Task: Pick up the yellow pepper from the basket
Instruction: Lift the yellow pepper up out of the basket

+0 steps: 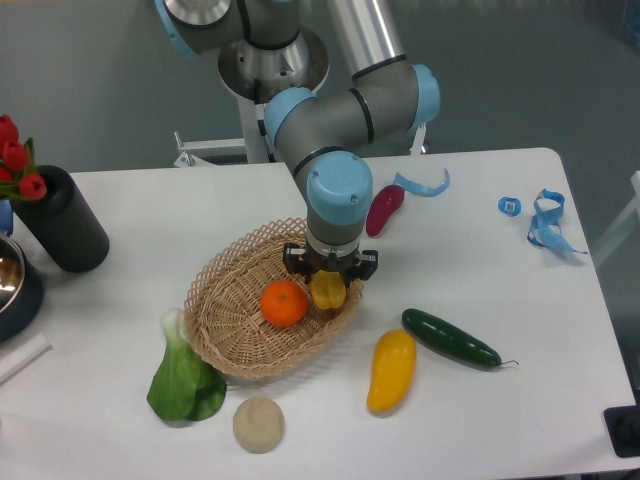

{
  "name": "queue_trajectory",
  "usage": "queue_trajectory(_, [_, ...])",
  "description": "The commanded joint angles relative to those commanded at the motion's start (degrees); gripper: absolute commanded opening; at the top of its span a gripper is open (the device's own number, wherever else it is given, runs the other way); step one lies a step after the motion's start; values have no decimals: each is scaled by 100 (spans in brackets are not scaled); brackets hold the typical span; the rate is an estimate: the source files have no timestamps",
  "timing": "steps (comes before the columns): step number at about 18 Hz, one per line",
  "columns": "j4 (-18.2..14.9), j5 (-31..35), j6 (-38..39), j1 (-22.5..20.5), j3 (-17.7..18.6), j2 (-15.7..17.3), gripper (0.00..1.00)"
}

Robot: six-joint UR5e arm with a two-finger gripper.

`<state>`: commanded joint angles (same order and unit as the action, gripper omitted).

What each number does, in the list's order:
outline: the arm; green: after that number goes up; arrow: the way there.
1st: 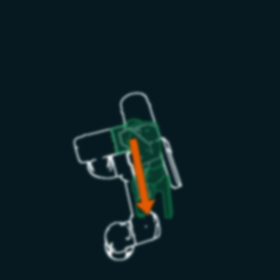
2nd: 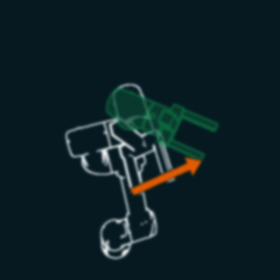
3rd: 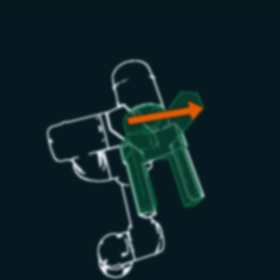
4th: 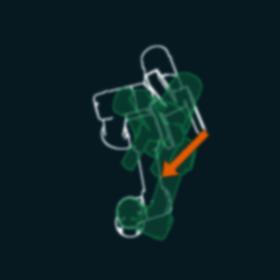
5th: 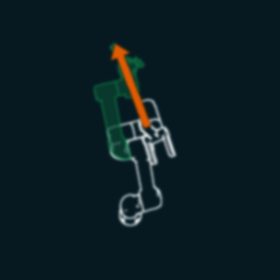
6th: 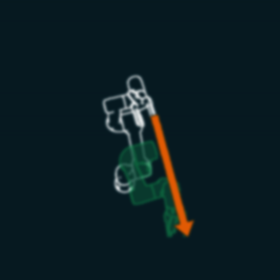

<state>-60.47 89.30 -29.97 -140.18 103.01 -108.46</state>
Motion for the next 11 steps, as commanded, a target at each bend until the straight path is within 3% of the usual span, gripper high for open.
queue_trajectory(7, [-132, -351, -605, -456, -123, 369, 15])
queue_trajectory(11, [-263, -598, -712, -843, -439, 440, 15])
